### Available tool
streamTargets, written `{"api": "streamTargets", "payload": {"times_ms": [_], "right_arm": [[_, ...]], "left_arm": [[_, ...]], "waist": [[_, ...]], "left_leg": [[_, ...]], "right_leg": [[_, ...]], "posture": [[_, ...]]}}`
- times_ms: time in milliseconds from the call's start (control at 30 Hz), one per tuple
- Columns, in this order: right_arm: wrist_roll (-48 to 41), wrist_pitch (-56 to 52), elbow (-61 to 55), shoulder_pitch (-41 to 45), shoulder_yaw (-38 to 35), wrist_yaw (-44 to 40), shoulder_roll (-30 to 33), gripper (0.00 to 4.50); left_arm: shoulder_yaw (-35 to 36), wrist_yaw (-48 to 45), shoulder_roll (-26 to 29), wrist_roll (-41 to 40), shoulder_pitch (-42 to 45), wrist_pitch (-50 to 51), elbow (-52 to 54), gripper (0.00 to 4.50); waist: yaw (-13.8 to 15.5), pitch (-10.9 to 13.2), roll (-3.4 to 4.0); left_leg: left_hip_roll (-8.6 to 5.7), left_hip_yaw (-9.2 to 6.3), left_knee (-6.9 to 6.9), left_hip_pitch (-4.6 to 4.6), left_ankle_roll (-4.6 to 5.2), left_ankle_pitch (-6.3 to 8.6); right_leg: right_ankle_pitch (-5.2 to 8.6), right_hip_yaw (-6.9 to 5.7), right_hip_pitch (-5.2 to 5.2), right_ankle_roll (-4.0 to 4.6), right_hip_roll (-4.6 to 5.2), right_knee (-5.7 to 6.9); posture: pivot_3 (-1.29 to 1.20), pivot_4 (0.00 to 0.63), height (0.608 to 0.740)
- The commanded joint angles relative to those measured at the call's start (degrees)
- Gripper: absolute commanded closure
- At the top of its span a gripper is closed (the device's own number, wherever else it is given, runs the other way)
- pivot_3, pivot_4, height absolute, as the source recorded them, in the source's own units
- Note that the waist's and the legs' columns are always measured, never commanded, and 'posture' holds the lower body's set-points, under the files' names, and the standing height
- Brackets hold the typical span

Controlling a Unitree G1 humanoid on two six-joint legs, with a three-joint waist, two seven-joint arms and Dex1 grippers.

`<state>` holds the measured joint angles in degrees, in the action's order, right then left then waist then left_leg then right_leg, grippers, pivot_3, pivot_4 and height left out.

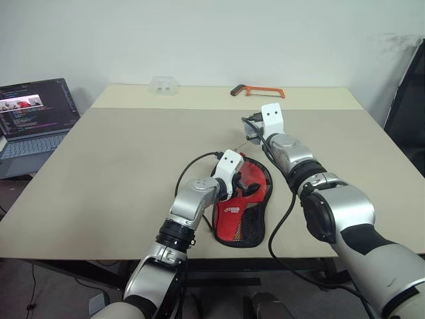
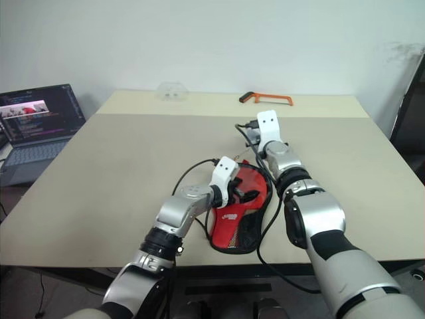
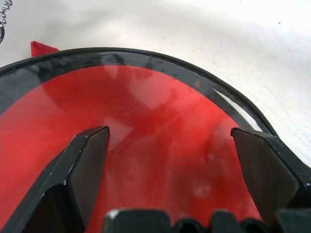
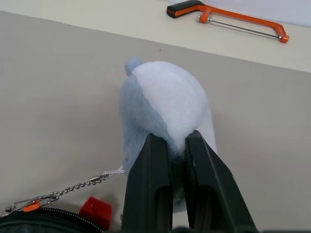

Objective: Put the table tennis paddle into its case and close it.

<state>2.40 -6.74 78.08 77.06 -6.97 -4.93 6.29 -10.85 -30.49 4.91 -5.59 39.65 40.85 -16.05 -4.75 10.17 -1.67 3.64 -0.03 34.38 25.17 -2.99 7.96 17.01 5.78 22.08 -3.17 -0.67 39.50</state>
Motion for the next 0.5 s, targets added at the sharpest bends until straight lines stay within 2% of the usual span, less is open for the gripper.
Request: {"api": "streamTargets", "payload": {"times_ms": [33,500], "right_arm": [[1.84,2.01,-0.63,0.84,0.20,3.04,1.75,4.50],[6.20,1.55,-0.06,-1.53,0.93,7.81,7.70,4.50]], "left_arm": [[-1.10,0.48,0.06,-0.06,-3.15,4.60,-2.26,0.11],[-1.19,0.62,0.57,-0.40,-4.26,6.22,-0.14,0.11]], "waist": [[0.04,0.00,0.00],[0.12,-0.01,0.01]], "left_leg": [[0.00,0.00,-0.05,0.00,0.00,0.00],[-0.07,0.09,-0.43,-0.04,0.00,0.00]], "right_leg": [[0.00,0.00,0.00,0.00,0.00,-0.05],[-0.02,-0.01,-0.06,0.03,0.11,-0.48]], "posture": [[0.00,0.150,0.740],[0.00,0.150,0.740]]}}
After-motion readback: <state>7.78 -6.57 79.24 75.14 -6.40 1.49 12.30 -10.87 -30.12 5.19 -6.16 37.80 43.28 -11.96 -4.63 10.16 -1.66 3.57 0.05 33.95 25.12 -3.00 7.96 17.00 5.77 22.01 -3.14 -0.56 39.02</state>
